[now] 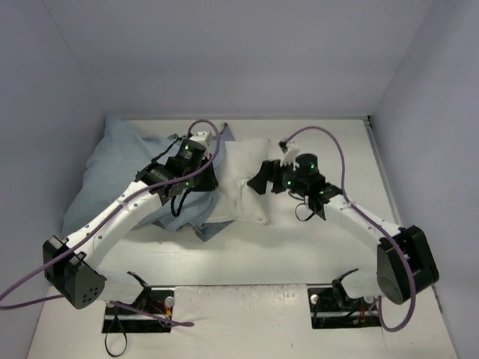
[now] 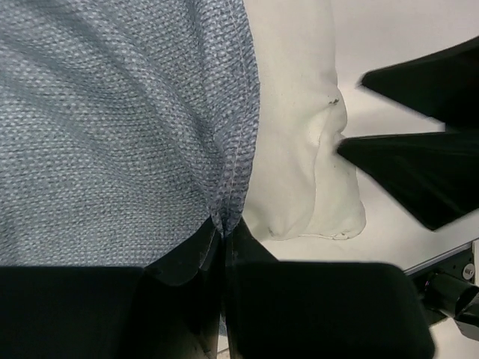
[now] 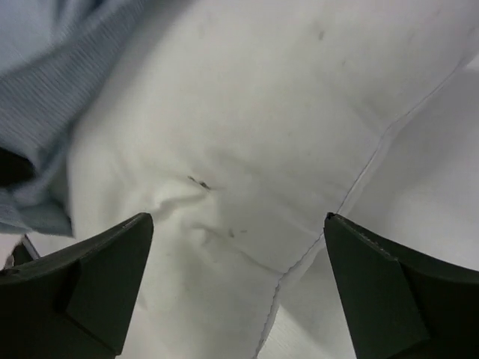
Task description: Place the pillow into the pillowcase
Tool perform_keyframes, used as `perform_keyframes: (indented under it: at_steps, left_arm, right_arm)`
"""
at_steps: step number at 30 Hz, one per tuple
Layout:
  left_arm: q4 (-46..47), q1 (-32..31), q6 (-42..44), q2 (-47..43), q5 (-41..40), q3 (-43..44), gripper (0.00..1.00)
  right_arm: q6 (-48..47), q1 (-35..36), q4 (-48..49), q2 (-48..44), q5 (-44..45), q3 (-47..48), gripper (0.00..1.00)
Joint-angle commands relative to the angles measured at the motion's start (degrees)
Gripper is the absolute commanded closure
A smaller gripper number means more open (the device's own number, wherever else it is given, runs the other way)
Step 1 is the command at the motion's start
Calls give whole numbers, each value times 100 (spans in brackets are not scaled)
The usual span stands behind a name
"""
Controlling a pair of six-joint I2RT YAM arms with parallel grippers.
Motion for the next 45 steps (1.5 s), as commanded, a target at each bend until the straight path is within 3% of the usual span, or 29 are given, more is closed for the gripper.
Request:
perform_keyframes:
  at_steps: [1, 3, 4, 5, 9, 10, 13, 16, 20, 23, 25, 26, 27, 28, 29, 30, 32, 33, 37, 41, 45]
  left_arm:
    - [141, 37, 186, 85, 164, 323, 100]
    - [150, 10, 213, 252, 296, 560, 100]
    - [150, -16, 222, 322, 445, 674, 100]
    - [167, -51, 230, 488, 525, 797, 100]
    - [159, -367, 344, 1095, 1210, 2044, 100]
    - [158, -551, 388, 1183, 1333, 2664, 100]
    - [158, -815, 432, 1159, 1563, 3250, 100]
    - [254, -895, 301, 781, 1440, 2822, 100]
    - [598, -825, 3, 193, 1116, 1077, 100]
    - [423, -799, 46, -19, 790, 493, 100]
    - [230, -807, 168, -151, 456, 430, 100]
    - [177, -816, 291, -204, 333, 429, 71]
    - [133, -833, 370, -257, 36, 473, 59]
    - [2, -851, 441, -344, -158, 517, 50]
    - [-87, -860, 502, -371, -334, 587, 26]
    - [-288, -886, 686, -380, -658, 770, 24]
    - [-456, -939, 984, -319, -967, 965, 24]
    - [-579, -1035, 1056, -266, -1117, 1174, 24]
    - [-641, -1457, 1337, 460, -2195, 1632, 23]
    - [-729, -1589, 1487, 1551, -2900, 2186, 24]
    - [-965, -1572, 1540, 2797, -3525, 2705, 24]
  right_arm:
    - [435, 150, 1112, 624, -1007, -284, 17]
    - [402, 300, 1631, 1133, -1456, -41, 41]
    - [349, 396, 1694, 1309, -1536, 118, 78]
    - [305, 623, 1756, 1633, -1597, 268, 97]
    - [383, 1012, 2055, 2075, -1888, 1277, 100]
    - [453, 1047, 2055, 2023, -1853, 1663, 100]
    - [551, 1127, 2064, 1628, -1432, 1807, 100]
    - [550, 1092, 2090, 1845, -1308, 1422, 100]
    - [568, 1127, 2266, 2241, -1159, 850, 100]
    - [568, 1092, 2179, 2488, -1220, 718, 100]
    - [498, 1030, 2047, 2419, -1168, 691, 95]
    - [454, 995, 1907, 2340, -1133, 682, 88]
    - [315, 943, 1802, 2252, -1097, 691, 71]
    - [270, 759, 1566, 2025, -1080, 708, 63]
    - [234, 644, 1450, 1883, -1097, 717, 56]
    - [173, 513, 1336, 1551, -1088, 717, 40]
    - [59, 82, 801, 1207, -940, 743, 23]
    - [-168, -41, 564, 875, -817, 813, 20]
    - [-224, -525, -483, 196, 18, 753, 15]
    - [260, -1034, -520, -350, 370, 270, 14]
    - [339, -1088, -529, -561, 292, 6, 13]
